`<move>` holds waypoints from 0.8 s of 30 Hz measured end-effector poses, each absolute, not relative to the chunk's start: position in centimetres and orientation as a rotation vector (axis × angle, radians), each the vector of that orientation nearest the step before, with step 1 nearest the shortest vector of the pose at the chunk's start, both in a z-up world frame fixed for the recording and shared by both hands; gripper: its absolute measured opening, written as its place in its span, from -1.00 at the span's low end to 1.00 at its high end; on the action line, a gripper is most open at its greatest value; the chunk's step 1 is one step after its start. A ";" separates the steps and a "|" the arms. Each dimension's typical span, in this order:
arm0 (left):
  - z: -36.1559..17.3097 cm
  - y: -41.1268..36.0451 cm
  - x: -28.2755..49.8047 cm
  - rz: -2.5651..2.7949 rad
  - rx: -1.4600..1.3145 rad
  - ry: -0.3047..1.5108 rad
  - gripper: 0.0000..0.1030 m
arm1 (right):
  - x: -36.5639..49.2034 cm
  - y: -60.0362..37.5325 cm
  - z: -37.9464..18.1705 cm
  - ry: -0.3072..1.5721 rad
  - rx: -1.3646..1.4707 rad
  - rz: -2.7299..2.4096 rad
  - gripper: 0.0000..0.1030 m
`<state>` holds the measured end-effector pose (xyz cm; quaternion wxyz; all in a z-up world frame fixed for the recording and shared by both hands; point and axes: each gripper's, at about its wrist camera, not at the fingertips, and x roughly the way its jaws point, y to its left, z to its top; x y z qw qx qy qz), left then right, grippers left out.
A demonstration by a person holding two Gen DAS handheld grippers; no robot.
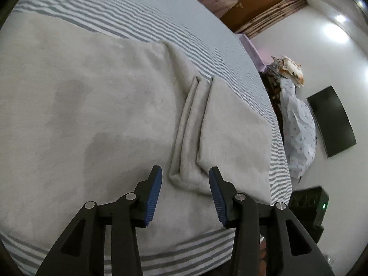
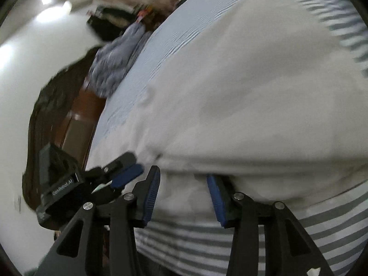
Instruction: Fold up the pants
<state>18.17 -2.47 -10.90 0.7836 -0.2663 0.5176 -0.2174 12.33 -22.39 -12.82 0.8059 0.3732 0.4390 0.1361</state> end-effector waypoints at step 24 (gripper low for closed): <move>-10.6 -11.4 22.5 -0.363 -0.304 1.098 -0.51 | 10.1 -32.9 -15.1 0.783 0.964 0.219 -0.82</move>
